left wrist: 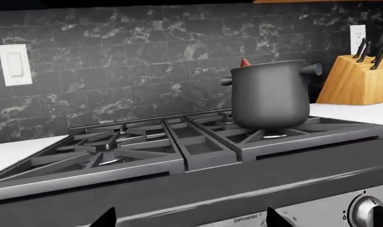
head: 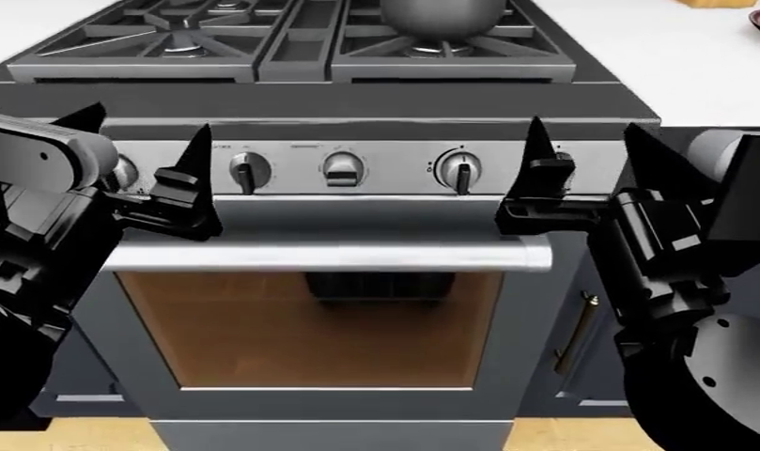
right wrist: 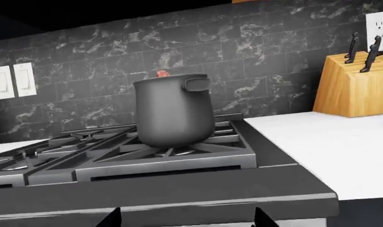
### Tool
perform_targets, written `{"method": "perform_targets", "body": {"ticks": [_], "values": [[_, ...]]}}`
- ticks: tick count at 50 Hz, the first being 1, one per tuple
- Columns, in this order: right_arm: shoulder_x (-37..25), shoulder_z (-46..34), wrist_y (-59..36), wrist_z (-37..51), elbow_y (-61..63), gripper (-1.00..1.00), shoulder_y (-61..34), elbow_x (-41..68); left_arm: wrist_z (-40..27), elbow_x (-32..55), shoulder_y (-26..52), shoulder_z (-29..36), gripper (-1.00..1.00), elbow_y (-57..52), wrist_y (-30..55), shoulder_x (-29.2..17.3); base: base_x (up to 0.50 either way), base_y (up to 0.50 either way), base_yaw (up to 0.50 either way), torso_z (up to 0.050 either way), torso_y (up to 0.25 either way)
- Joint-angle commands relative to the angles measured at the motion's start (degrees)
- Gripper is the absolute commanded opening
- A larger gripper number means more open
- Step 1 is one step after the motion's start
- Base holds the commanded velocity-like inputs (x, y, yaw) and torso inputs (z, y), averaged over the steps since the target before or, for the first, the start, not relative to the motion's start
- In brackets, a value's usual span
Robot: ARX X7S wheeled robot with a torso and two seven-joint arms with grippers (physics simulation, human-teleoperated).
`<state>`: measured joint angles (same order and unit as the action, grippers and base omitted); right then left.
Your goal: Frozen meat rests on a plate on the counter. Retrieve the meat and place it in a pot on a burner. Then turn the burner on.
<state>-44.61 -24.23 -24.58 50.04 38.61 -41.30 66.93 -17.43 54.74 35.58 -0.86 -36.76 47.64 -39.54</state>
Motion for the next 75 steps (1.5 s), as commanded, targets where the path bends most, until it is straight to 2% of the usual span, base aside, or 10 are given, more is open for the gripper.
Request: {"method": "perform_targets", "body": {"ticks": [1, 28, 41, 50, 56, 75], "values": [[-0.3, -0.3, -0.6, -0.2, -0.3, 1.0, -0.5, -0.1, -0.2, -0.1, -0.3, 0.1, 1.0, 0.0, -0.3, 0.0, 0.0, 0.0, 0.0, -0.05, 0.0], [-1.5, 0.6, 0.1, -0.2, 0.4, 1.0, 0.6, 0.2, 0.0, -1.2, -0.3, 1.0, 1.0, 0.0, -1.4, 0.2, 0.0, 0.0, 0.0, -0.049, 0.0], [-2.2, 0.9, 0.9, -1.0, -0.8, 1.0, 2.1, -0.7, 0.3, -3.2, -0.5, 2.9, 1.0, 1.9, -2.7, 1.9, 0.0, 0.0, 0.0, 0.0, 0.0], [-3.8, 1.9, 1.7, -4.2, -3.4, 1.0, 2.8, 0.0, 3.2, -10.8, -0.2, 7.0, 1.0, 8.7, -8.3, 4.5, 0.0, 0.0, 0.0, 0.0, 0.0], [-5.2, 2.5, 1.8, -6.5, -6.4, 1.0, 3.0, 0.8, 3.5, -12.5, -1.1, 6.8, 1.0, 10.4, -10.5, 4.8, 0.0, 0.0, 0.0, 0.0, 0.0], [-7.9, 2.3, -1.6, -9.6, -8.3, 1.0, -0.5, 2.6, 1.6, -12.2, -2.3, 6.1, 1.0, 7.5, -9.9, 3.9, 0.0, 0.0, 0.0, 0.0, 0.0]]}}
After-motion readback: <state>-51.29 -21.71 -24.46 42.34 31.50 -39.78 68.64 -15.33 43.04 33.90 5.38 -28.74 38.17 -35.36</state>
